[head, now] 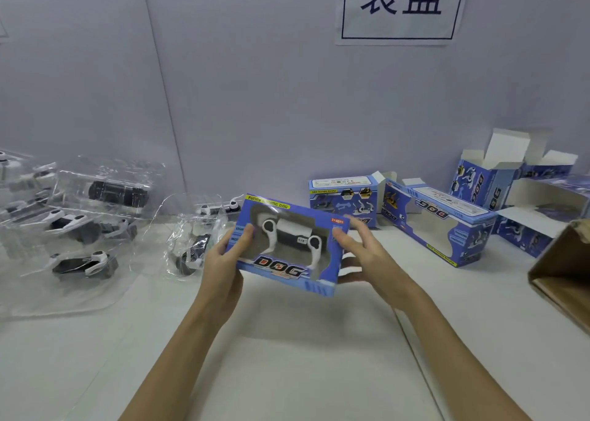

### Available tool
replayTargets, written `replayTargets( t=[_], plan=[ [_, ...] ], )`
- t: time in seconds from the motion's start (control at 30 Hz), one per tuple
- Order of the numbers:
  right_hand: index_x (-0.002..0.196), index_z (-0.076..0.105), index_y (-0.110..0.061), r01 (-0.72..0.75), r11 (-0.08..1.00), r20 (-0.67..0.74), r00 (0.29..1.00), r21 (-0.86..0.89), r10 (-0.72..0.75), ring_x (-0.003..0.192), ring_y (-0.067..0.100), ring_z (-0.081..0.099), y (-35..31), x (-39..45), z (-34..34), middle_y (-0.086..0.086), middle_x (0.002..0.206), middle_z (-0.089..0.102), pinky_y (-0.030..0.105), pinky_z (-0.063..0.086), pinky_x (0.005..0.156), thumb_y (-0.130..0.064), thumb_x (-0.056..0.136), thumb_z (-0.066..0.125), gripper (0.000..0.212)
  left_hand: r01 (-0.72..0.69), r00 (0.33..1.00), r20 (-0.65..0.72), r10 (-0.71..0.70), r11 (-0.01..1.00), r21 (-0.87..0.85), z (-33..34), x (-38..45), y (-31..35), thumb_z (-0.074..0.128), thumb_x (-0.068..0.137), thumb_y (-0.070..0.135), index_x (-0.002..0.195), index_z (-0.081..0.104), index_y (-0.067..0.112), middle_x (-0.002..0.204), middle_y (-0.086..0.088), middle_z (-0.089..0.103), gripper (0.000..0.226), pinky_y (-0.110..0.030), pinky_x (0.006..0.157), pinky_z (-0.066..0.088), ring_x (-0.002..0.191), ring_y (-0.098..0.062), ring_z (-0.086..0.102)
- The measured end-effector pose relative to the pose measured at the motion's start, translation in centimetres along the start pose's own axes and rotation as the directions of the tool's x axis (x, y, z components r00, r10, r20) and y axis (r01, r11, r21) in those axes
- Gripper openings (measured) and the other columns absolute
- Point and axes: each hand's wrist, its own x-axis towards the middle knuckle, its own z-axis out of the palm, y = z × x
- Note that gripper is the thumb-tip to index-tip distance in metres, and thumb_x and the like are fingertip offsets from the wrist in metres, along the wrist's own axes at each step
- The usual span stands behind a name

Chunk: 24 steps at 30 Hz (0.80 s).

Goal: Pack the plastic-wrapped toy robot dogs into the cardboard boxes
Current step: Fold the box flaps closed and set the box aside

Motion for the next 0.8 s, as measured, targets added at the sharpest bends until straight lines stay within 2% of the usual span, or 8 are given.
replayTargets(
  t=[0.1,0.17,0.23,0.33,0.47,0.63,0.67,0.8],
  plan=[
    [0.122,0.063,-0.013,-0.089,0.973,0.179,0.975,-0.215,0.129,0.087,0.035,0.077,-0.6,-0.7,-1.4,0.019,0.112,0.074,0.033,0.059,0.07,-0.067,0.088,0.065,0.064,0.01,0.999,-0.038,-0.013,0.998,-0.06,-0.6,0.3,0.1,0.072,0.09,0.029,0.13,0.07,0.006,0.132,-0.021,0.069,0.046,-0.044,0.102,0.054,0.112,-0.032,0.07],
    [0.117,0.067,-0.007,-0.055,0.973,0.149,0.985,-0.226,0.09,0.08,0.032,0.076,-1.1,-1.0,-2.2,0.019,0.106,0.076,0.029,0.056,0.066,-0.067,0.086,0.065,0.068,0.003,0.999,-0.039,-0.005,0.997,-0.071,-0.5,0.4,0.0,0.063,0.094,0.037,0.141,0.062,0.01,0.141,-0.016,0.064,0.054,-0.047,0.113,0.047,0.127,-0.031,0.063],
    [0.106,0.075,-0.008,0.008,0.993,0.01,1.0,-0.114,-0.007,0.074,0.03,0.071,-2.1,-1.4,-3.5,0.019,0.096,0.076,0.03,0.058,0.065,-0.064,0.09,0.064,0.059,-0.007,0.997,-0.08,0.001,0.997,-0.073,-0.3,0.4,0.1,0.055,0.095,0.051,0.141,0.062,0.017,0.146,-0.004,0.061,0.058,-0.048,0.121,0.037,0.138,-0.022,0.054],
    [0.101,0.08,-0.016,0.21,0.958,-0.298,0.944,0.197,-0.145,0.081,0.031,0.073,-3.7,-2.3,-6.2,0.018,0.093,0.076,0.035,0.061,0.071,-0.051,0.092,0.068,0.038,-0.032,0.994,-0.107,0.028,0.999,-0.032,-0.3,0.3,-0.1,0.055,0.093,0.06,0.132,0.067,0.02,0.14,0.001,0.064,0.057,-0.049,0.111,0.046,0.135,-0.018,0.054],
    [0.128,0.052,-0.008,0.585,0.713,-0.757,0.643,0.385,-0.119,0.087,0.028,0.079,-5.7,-3.0,-8.6,0.001,0.094,0.079,0.029,0.062,0.075,-0.034,0.09,0.081,0.054,0.021,0.996,-0.084,-0.023,1.0,-0.02,-0.7,0.5,-0.5,0.053,0.096,0.059,0.139,0.062,0.007,0.132,-0.008,0.066,0.068,-0.048,0.099,0.053,0.121,-0.026,0.06],
    [0.136,0.036,-0.017,0.753,0.649,-0.994,0.07,0.106,0.08,0.095,0.016,0.075,-5.8,-5.0,-12.7,0.007,0.132,0.062,0.026,0.063,0.076,-0.033,0.081,0.089,0.078,0.058,0.998,-0.006,-0.058,0.998,-0.012,-0.4,0.5,-0.8,0.049,0.1,0.058,0.12,0.069,0.011,0.118,-0.007,0.071,0.055,-0.037,0.08,0.065,0.108,-0.025,0.065],
    [0.137,0.037,-0.018,0.724,0.677,-0.99,0.06,0.134,0.131,0.102,0.014,0.073,-5.3,-5.3,-13.5,0.003,0.133,0.061,0.026,0.063,0.079,-0.035,0.079,0.091,0.081,0.061,0.998,0.007,-0.061,0.998,-0.008,-0.3,0.5,-0.8,0.049,0.1,0.057,0.118,0.07,0.012,0.118,-0.007,0.071,0.053,-0.038,0.081,0.065,0.107,-0.025,0.065],
    [0.141,0.05,-0.005,0.481,0.81,-0.926,0.324,0.336,0.192,0.107,0.02,0.072,-2.0,-3.5,-14.7,0.008,0.124,0.069,0.028,0.061,0.081,-0.026,0.083,0.088,0.072,0.078,0.997,0.018,-0.079,0.997,0.004,-0.2,0.3,-0.9,0.049,0.1,0.057,0.115,0.072,0.012,0.119,-0.01,0.072,0.053,-0.052,0.097,0.053,0.105,-0.027,0.066]
  ],
)
